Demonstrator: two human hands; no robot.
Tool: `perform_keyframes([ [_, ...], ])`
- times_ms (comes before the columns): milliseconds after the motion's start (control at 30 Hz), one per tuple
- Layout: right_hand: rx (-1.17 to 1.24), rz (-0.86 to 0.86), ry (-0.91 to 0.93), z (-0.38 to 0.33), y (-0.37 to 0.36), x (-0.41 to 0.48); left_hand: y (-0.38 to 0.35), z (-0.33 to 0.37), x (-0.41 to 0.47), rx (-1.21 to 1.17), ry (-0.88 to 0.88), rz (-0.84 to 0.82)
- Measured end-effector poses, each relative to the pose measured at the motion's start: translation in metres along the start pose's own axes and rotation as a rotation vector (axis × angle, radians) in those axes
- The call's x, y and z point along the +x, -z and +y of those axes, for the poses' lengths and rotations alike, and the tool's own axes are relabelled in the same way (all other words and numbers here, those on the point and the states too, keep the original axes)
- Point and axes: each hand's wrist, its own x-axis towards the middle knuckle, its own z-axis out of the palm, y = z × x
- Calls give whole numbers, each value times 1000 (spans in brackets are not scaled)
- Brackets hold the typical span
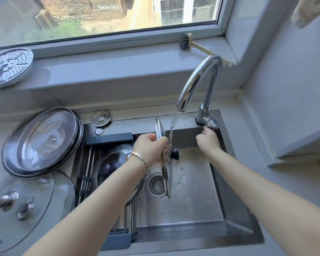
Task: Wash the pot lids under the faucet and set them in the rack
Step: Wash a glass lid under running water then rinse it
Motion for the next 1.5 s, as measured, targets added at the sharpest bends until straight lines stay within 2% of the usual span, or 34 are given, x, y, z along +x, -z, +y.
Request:
perform_keyframes([
  [133,-158,-51,-26,-11,-2,-1,8,-6,-15,-147,20,4],
  [233,-318,-219,-40,-7,-1,-20,13,-13,-23,-184,39,-8],
  [333,-240,-476,-44,3,-8,-58,16,-21,-29,-191,48,-20],
  [433,-89,-563,-59,13,-16,-85,15,-25,-36,-192,14,-41],
  [533,24,-533,-56,21,-21,-98,13,-30,-40,-175,-45,-46],
  [733,-28,-346,103,38,-22,-108,17,-47,-48,-73,-61,-138],
  [867,-108,-277,185,40,-19,-107,36,-84,-49,150,-22,-18],
  [967,-190,-232,276,34,-18,-113,46,-115,-57,330,46,-17],
  [1133,-386,-201,283,27,-32,-121,61,-149,-67,286,116,1],
  [1267,-358,-170,269,30,-46,-128,81,-169,-72,261,129,45],
  [1367,-471,-135,256,27,-63,-133,101,-182,-75,227,132,102],
  [1500,-697,-50,385,9,-99,-141,133,-202,-75,190,155,166],
])
